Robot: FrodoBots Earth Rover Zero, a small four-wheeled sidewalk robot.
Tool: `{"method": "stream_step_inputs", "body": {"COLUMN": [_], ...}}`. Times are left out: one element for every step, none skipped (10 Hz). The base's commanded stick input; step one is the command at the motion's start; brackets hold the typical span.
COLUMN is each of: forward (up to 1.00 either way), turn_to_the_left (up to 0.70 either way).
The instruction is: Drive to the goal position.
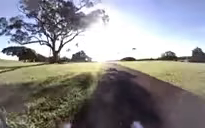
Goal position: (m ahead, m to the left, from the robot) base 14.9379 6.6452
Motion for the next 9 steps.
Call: {"method": "stream_step_inputs", "body": {"forward": [0.70, 0.70, 0.70, 0.70, 0.70, 0.70, 0.70, 0.70, 0.70], "turn_to_the_left": [-0.14, -0.13, -0.02, 0.00, 0.00, 0.00, -0.02, -0.13, -0.14]}}
